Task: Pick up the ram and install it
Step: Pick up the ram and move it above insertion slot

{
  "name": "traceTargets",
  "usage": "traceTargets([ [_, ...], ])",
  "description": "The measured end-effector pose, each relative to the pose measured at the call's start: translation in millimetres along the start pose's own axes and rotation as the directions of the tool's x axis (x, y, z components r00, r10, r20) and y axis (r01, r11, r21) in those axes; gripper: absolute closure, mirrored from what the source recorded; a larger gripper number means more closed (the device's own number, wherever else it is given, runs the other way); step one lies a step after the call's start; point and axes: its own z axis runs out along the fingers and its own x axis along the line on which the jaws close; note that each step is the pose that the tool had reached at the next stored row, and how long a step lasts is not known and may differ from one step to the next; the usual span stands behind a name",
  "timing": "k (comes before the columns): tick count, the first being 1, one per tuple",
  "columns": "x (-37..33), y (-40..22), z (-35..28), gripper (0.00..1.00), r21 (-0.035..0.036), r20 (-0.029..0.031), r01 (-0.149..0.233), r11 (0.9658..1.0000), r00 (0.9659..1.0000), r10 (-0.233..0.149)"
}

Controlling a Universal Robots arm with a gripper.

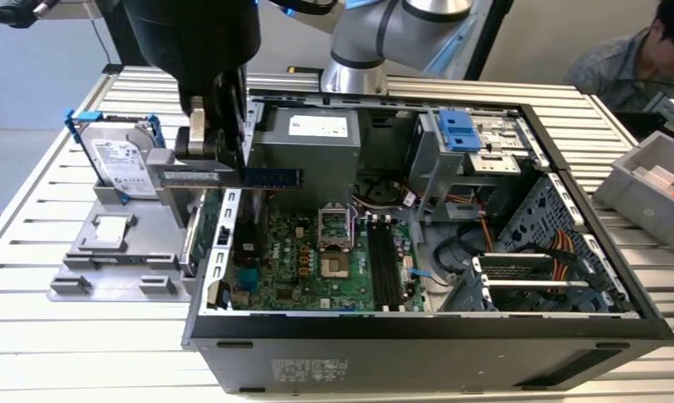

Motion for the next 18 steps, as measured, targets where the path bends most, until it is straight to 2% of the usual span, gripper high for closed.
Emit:
traceTargets([
  [14, -0.7, -24.4, 0.5, 1.00, 0.0000, 0.0000, 0.000, 1.0000, 1.0000, 0.000],
  [18, -0.8, -29.6, 0.5, 1.00, 0.0000, 0.0000, 0.000, 1.0000, 1.0000, 0.000],
])
